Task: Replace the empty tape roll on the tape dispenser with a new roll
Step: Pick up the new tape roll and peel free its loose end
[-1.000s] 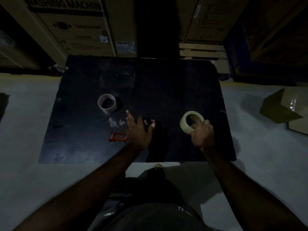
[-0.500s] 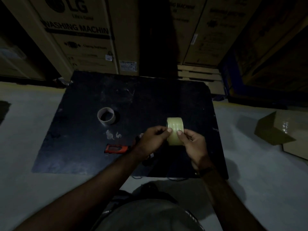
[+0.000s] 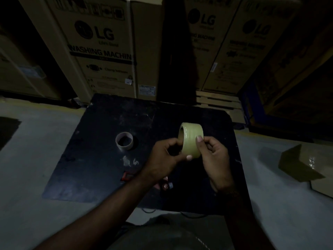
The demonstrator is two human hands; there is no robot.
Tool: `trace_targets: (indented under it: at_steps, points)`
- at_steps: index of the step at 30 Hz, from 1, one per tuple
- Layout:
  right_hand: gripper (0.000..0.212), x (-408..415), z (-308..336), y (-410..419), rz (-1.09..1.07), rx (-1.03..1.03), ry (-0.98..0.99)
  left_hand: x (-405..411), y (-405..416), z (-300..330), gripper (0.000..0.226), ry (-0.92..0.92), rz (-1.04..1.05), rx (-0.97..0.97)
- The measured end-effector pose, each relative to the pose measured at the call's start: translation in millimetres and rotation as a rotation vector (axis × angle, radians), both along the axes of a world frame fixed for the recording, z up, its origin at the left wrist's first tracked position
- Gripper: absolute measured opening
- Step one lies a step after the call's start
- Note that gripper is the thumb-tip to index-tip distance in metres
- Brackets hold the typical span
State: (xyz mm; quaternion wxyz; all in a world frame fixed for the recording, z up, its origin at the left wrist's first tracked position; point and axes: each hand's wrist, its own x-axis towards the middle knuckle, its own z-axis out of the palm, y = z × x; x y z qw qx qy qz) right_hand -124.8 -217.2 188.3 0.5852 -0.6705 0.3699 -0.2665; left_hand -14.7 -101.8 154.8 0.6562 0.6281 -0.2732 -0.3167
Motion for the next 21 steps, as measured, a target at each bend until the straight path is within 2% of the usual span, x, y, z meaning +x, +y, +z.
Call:
trace_targets:
  at_steps: [3, 7, 11, 13, 17, 21]
  points:
    - [0.027, 13.5, 10.9, 4.4, 0.031, -0.100, 0.014, 6.6, 5.1, 0.3, 0.028, 0.010, 0.026, -0.011]
    - [0.015, 21.5, 21.5, 12.1, 0.100, -0.133, 0.022, 15.7, 9.1, 7.6, 0.038, 0.062, 0.041, 0.014]
    - [0.008, 27.0, 24.1, 19.4, 0.105, -0.142, -0.006, 30.4, 12.5, 29.4, 0.063, 0.349, 0.018, -0.077]
    - [0.006, 30.5, 26.8, 22.6, 0.110, -0.137, -0.027, 42.1, 16.8, 40.6, 0.061, 0.424, 0.036, -0.110]
    - [0.009, 34.8, 39.8, 24.2, 0.119, -0.226, -0.017, 56.7, 25.2, 57.3, 0.037, 0.275, 0.004, -0.045]
    - [0.016, 43.4, 54.2, 26.1, 0.136, -0.298, -0.048, 63.6, 32.1, 69.2, 0.039, 0.193, -0.018, -0.054]
